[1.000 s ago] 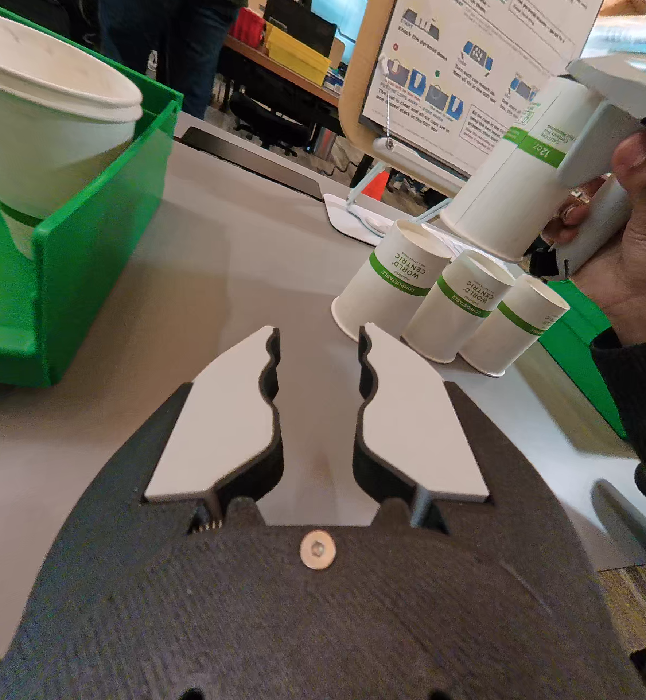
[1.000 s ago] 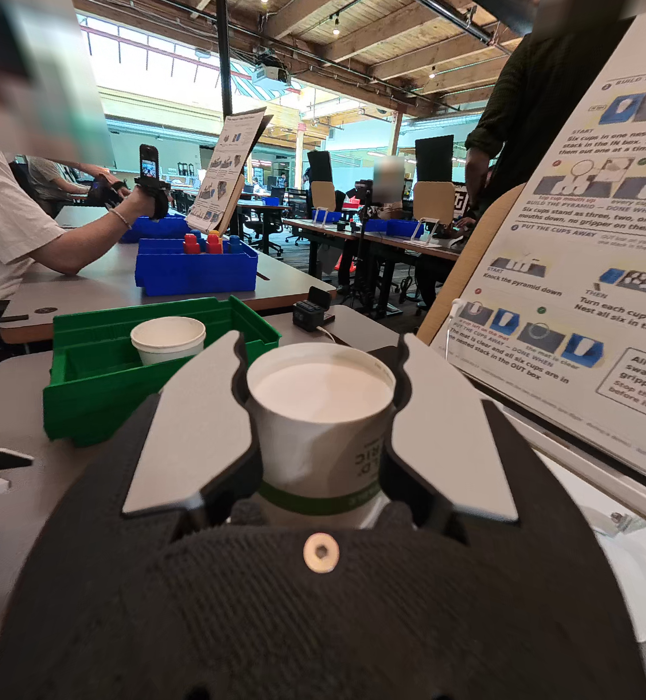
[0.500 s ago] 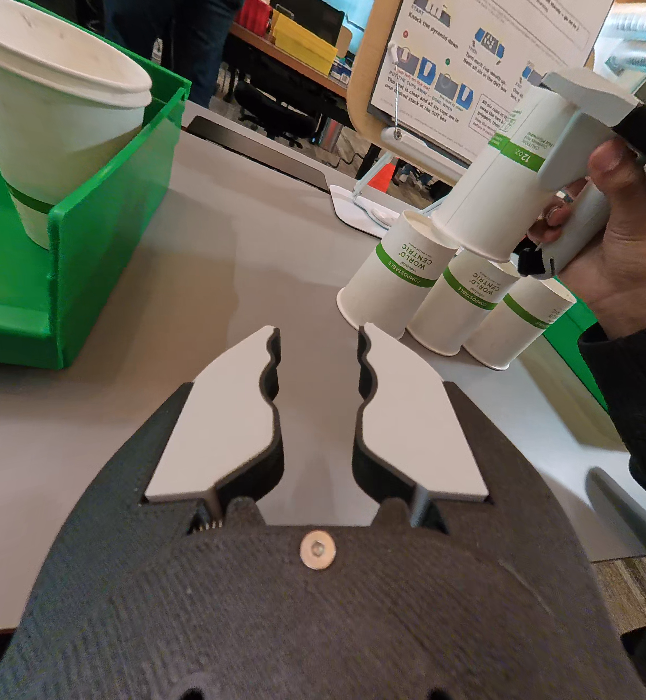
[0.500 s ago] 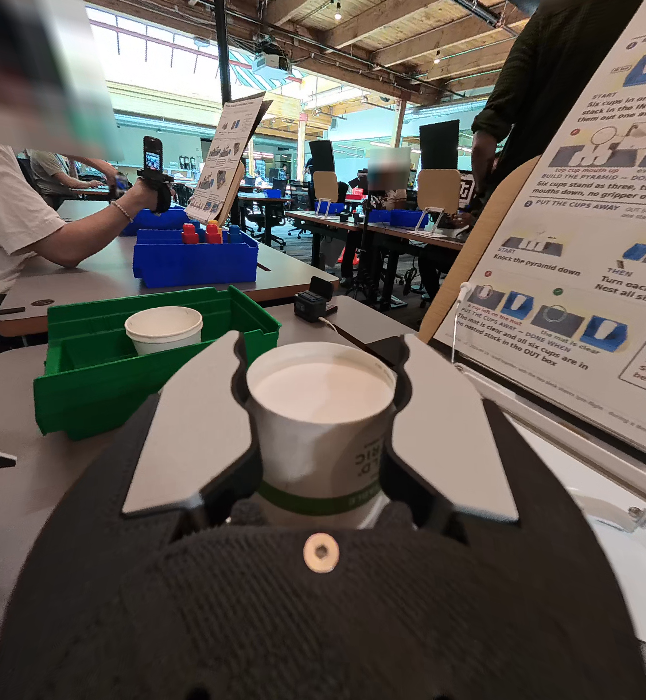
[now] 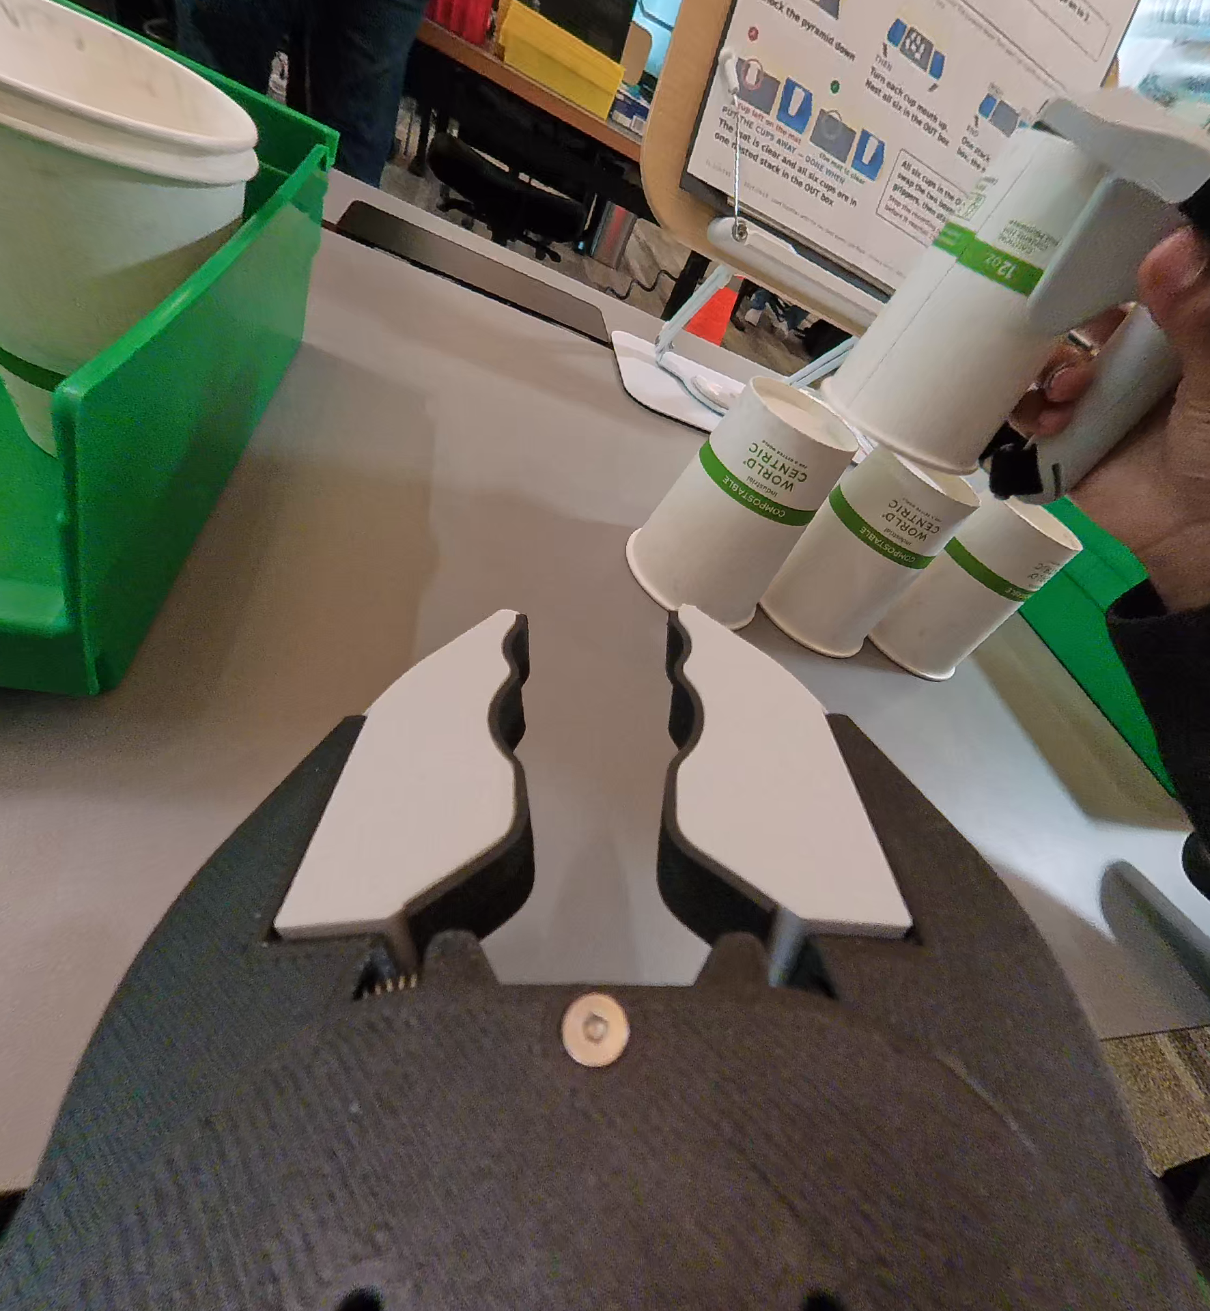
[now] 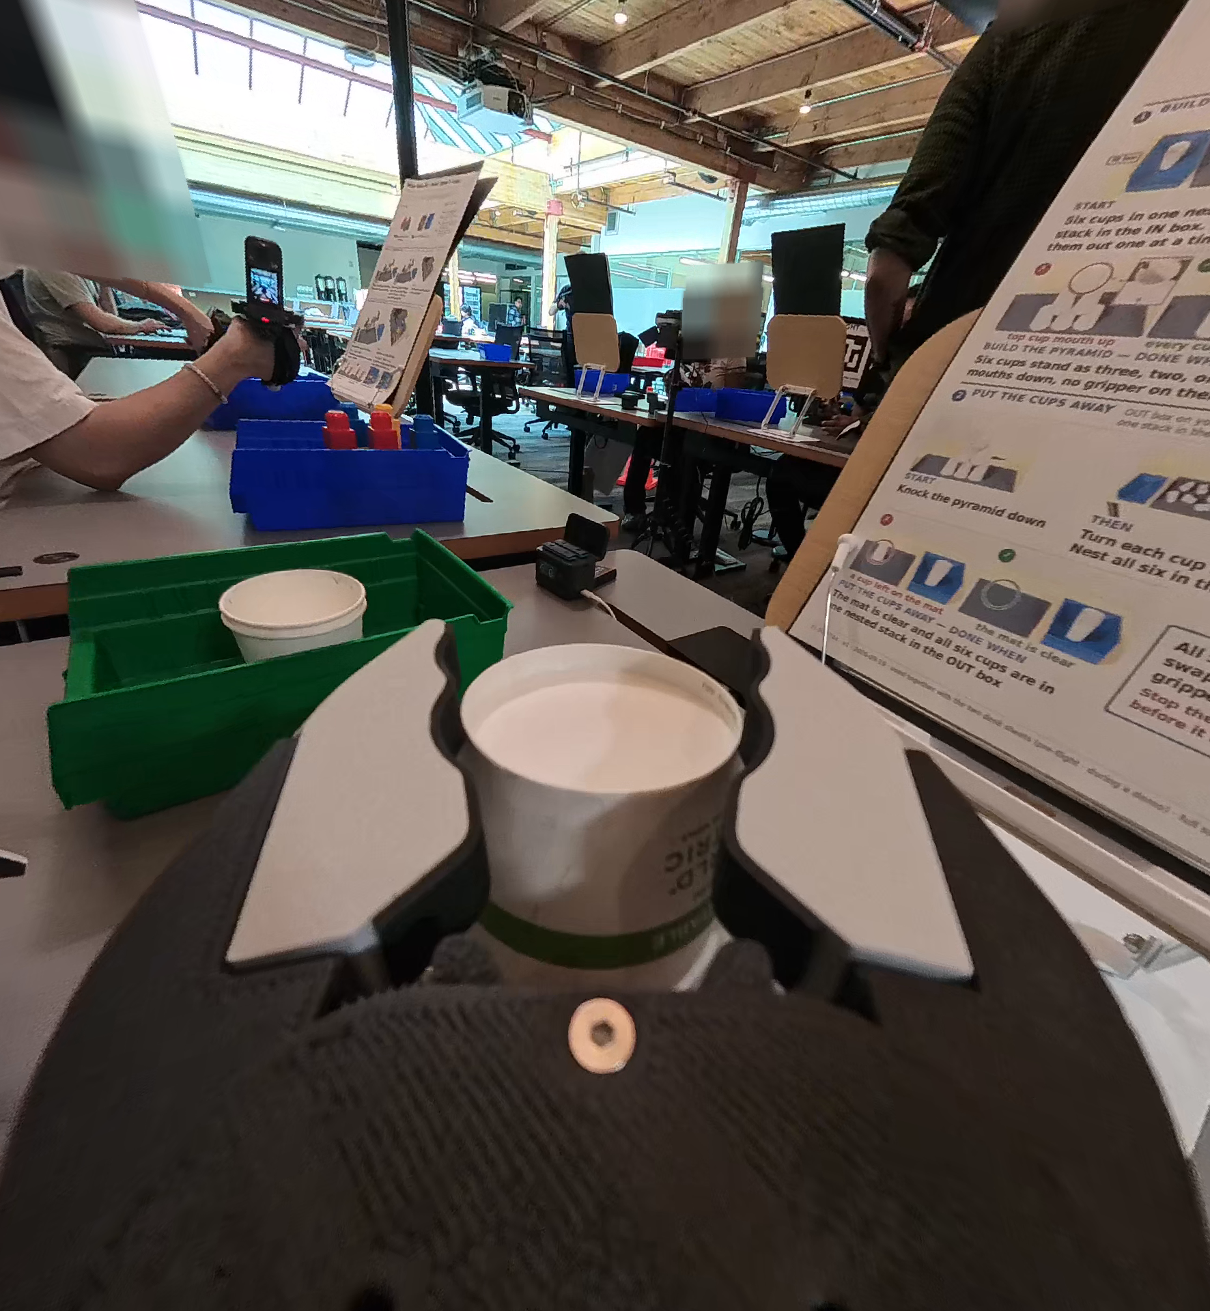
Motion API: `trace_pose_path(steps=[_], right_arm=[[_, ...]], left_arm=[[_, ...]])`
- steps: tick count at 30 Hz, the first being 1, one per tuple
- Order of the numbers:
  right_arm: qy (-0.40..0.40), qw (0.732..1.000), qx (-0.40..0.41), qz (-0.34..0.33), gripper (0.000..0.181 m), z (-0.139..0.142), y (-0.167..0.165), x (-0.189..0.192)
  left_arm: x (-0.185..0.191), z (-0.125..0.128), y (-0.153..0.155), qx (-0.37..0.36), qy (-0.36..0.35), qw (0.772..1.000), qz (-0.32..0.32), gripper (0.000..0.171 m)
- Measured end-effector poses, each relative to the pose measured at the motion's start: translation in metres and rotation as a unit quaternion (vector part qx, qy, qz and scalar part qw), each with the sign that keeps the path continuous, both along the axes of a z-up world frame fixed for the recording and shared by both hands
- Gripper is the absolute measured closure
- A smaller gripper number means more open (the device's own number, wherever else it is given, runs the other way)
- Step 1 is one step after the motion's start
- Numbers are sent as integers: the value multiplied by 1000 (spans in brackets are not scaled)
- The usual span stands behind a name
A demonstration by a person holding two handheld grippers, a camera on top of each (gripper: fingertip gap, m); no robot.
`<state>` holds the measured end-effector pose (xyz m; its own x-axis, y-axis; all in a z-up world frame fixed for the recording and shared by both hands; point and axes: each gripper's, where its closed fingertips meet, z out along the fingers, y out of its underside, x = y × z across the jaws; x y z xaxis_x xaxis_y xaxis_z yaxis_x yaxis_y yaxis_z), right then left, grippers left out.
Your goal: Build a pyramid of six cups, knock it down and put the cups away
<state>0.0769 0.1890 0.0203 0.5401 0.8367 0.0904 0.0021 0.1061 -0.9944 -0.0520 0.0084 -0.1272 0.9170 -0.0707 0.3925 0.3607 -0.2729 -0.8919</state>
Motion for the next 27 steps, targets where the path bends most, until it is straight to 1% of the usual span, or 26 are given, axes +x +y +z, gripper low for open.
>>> trace_pose_path(steps=[5, 11, 14, 17, 19, 22, 27], right_arm=[[9, 1000, -18, 14, 103, 2, -4, 0], [2, 1000, -9, 7, 103, -5, 0, 0], [-4, 1000, -26, 14, 95, -6, 0, -1], [-26, 998, -53, 19, 89, -15, 0, -3], [-32, 998, -60, 20, 88, -18, 1, -2], [-31, 997, -63, 20, 88, -14, 0, 4], [-26, 996, -75, 27, 83, 4, -9, 22]], left_arm=[[2, -1, 1, -3, 2, 1000, -4, 133], [4, -1, 2, -4, 2, 1000, -6, 133], [4, -2, 2, -6, 2, 1000, -7, 133], [4, -3, 2, -8, -1, 1000, -8, 133], [4, -3, 2, -8, -2, 1000, -8, 134], [4, -3, 2, -8, -1, 1000, -8, 134], [4, -4, 3, -10, -3, 1000, -9, 134]])
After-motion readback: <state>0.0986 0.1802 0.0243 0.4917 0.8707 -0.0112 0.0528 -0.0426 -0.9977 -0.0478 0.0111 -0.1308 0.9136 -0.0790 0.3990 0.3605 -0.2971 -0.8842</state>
